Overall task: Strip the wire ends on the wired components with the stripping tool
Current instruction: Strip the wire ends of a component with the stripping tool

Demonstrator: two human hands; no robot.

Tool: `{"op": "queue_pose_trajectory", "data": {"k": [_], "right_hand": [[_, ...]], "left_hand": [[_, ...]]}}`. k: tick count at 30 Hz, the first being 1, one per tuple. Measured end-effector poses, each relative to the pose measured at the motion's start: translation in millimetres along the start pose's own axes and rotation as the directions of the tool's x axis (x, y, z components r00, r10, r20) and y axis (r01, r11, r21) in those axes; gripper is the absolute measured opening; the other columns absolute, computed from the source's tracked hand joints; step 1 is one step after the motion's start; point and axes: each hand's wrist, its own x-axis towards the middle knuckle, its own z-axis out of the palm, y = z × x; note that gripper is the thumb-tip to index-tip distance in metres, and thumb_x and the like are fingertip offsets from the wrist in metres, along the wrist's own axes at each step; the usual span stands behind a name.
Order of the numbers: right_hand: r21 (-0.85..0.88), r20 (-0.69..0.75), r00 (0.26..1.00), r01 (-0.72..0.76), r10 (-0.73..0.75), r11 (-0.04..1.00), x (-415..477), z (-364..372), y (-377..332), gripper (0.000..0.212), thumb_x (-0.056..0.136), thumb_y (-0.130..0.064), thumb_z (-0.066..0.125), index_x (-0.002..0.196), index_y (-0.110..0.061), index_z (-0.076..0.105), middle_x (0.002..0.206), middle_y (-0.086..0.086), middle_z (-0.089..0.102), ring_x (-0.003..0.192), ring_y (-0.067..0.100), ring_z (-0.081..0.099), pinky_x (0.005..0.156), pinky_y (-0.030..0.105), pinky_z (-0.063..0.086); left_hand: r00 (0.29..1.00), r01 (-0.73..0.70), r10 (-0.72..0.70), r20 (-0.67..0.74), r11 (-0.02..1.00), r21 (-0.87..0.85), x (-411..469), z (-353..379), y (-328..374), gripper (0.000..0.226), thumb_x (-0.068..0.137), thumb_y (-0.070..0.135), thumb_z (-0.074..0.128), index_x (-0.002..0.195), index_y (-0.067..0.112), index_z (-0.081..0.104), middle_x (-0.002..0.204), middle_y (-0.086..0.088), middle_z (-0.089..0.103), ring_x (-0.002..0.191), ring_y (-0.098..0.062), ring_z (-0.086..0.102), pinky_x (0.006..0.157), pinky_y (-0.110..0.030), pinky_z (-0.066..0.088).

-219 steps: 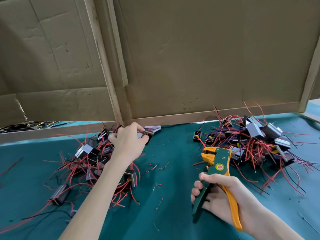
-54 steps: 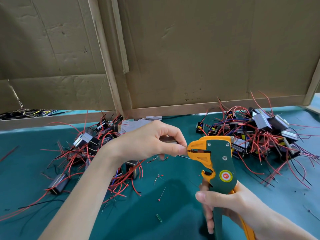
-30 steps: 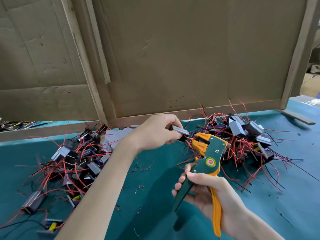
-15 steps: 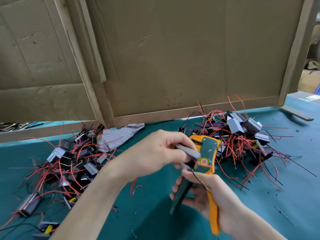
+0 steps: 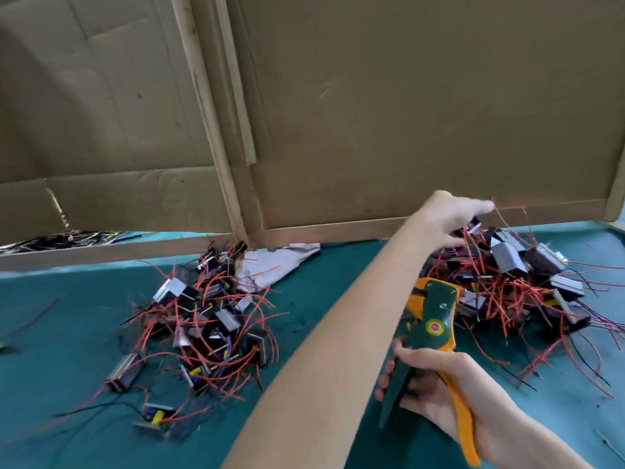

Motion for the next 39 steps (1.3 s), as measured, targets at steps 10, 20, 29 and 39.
{"op": "queue_pose_trajectory", "data": {"k": [10,20,29,39], "right_hand": [[-0.023,0.049,0.999,-0.014,0.015,1.000,7,1,4,0.024,0.053,0.015,0.068,0.070,-0.002,0.068,0.070,0.020,0.058,0.061,0.035,0.064,0.060,0.046,0.059],[-0.037,-0.001,1.000,0.010,-0.010,0.999,1,10,4,0.012,0.066,-0.002,0.061,0.077,0.000,0.058,0.069,0.019,0.056,0.060,0.035,0.061,0.057,0.044,0.059],[-0.041,0.009,1.000,0.023,-0.023,0.999,0,8,5,0.009,0.069,-0.001,0.063,0.078,0.001,0.065,0.074,0.021,0.058,0.064,0.035,0.064,0.062,0.047,0.060],[-0.036,0.004,1.000,0.025,-0.025,0.999,4,4,10,0.013,0.066,-0.002,0.066,0.079,0.001,0.064,0.076,0.021,0.057,0.068,0.036,0.063,0.064,0.047,0.059]], "left_hand": [[0.883,0.218,0.265,-0.387,0.498,0.839,-65,-164,-107,0.042,0.088,0.000,0.043,0.130,0.007,0.046,0.127,-0.018,0.056,0.116,-0.036,0.050,0.092,-0.040,0.043],[0.686,0.553,0.258,-0.680,0.423,0.718,-95,-274,-159,0.049,0.089,0.030,0.061,0.131,0.008,0.051,0.131,-0.019,0.048,0.124,-0.036,0.039,0.099,-0.044,0.037],[0.667,0.645,-0.191,-0.720,0.631,0.430,-124,-306,-141,0.063,0.087,0.040,0.066,0.133,0.002,0.043,0.110,-0.014,0.052,0.085,-0.030,0.058,0.079,-0.038,0.050],[0.876,0.261,0.072,-0.477,0.761,0.594,-107,-264,-138,0.082,0.075,0.022,0.080,0.143,0.018,0.034,0.096,-0.003,0.067,0.090,-0.020,0.059,0.079,-0.031,0.041]]}}
